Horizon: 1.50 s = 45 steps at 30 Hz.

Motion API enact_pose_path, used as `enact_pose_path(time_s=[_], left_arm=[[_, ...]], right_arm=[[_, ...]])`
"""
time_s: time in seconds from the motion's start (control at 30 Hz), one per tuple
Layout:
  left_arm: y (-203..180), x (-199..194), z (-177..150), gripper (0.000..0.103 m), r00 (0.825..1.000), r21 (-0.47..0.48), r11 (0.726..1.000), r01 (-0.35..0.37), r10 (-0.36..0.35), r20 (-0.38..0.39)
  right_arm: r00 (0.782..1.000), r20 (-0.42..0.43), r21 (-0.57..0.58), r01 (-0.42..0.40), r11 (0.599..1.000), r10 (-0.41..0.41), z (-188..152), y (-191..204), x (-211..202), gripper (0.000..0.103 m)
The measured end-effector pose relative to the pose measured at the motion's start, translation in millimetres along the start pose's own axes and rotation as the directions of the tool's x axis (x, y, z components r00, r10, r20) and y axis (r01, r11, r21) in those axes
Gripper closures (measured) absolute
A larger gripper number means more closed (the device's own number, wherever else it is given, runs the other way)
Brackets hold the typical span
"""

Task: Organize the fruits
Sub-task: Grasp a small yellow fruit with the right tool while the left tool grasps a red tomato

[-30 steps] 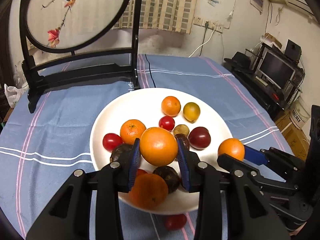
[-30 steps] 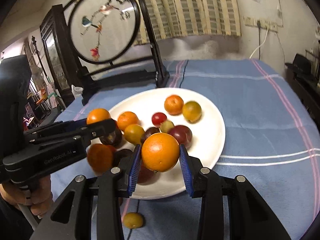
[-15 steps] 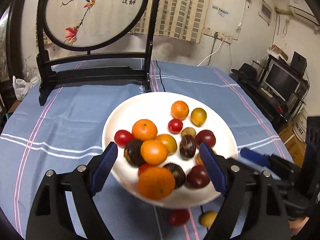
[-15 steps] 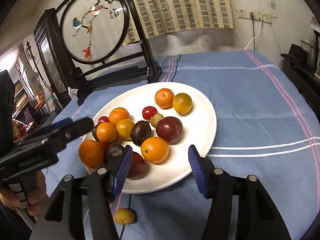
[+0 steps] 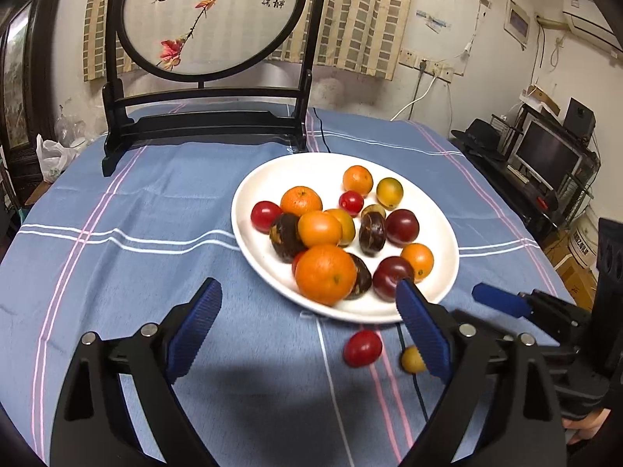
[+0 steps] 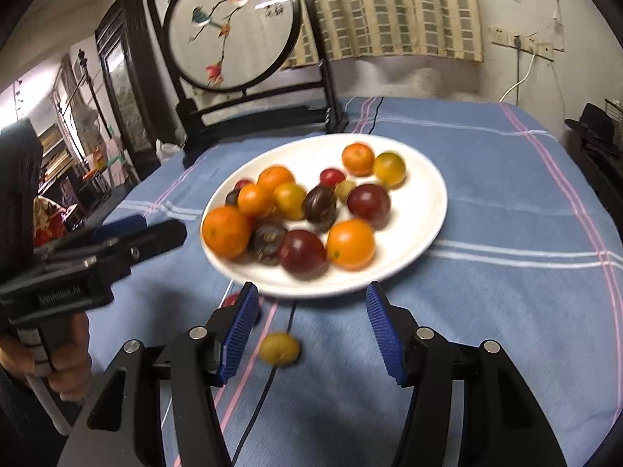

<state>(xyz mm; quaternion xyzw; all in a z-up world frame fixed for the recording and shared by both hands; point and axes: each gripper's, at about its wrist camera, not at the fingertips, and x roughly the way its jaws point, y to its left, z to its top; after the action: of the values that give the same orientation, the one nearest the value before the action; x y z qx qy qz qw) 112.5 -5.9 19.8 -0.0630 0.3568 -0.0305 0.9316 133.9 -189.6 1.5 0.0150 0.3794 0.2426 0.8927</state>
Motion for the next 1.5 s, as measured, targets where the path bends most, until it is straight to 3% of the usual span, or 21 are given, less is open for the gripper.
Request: enact_pose_path(time_s=[0.27,0.5,0.6,0.67,0.97,1.23,1.43,1.5], left_arm=[[5.0,0.0,-18.3,0.015,0.999,0.005,1.0,-0.027,0.027,-0.027],[0.8,-3.4,-19.3,0.015,0.999,0.041,0.998,-0.049,0.049,-0.004],[0.1,-0.5,-20.5,0.015,0.999,0.046,0.998,-0.044,0.045,-0.017],[0.0,1.6,-21.6,0.015,0.999,0.044,0.998,-0.036,0.037,-0.032],[-13.8,8.4,-31.0,0.014,0.996,0.079,0.997,0.027,-0.021,-0.082],[-31.3,22.3,-43.6,0.014,0.991,0.138,0.989,0.044,-0.026,-0.128],[-43.3,36.1,-48.0,0.025,0.987,0.144,0.988,0.056,-0.033,-0.16],[-47.9,41.3,-49.3,0.037,0.985,0.153,0.987,0.054,-0.027,-0.17]], right_arm=[[0.998,-0.059,-0.043,0.021,0.999,-0.024,-20.8,20.5,7.4,0.044],[0.988,-0.117,-0.133,0.084,0.988,-0.1,-28.8,40.5,25.5,0.046],[0.98,-0.13,-0.169,0.127,0.977,-0.15,-29.8,45.5,34.4,0.072],[0.979,-0.128,-0.18,0.133,0.975,-0.157,-30.5,45.5,34.9,0.074],[0.99,-0.08,-0.053,0.115,0.992,-0.119,-20.9,11.6,9.0,0.075],[0.993,-0.04,-0.007,0.111,0.994,-0.111,-14.1,-1.3,-4.8,0.075],[0.994,-0.039,-0.013,0.099,0.995,-0.099,-12.5,1.4,-6.4,0.074],[0.995,-0.031,-0.011,0.092,0.996,-0.092,-12.7,1.9,-9.6,0.074]])
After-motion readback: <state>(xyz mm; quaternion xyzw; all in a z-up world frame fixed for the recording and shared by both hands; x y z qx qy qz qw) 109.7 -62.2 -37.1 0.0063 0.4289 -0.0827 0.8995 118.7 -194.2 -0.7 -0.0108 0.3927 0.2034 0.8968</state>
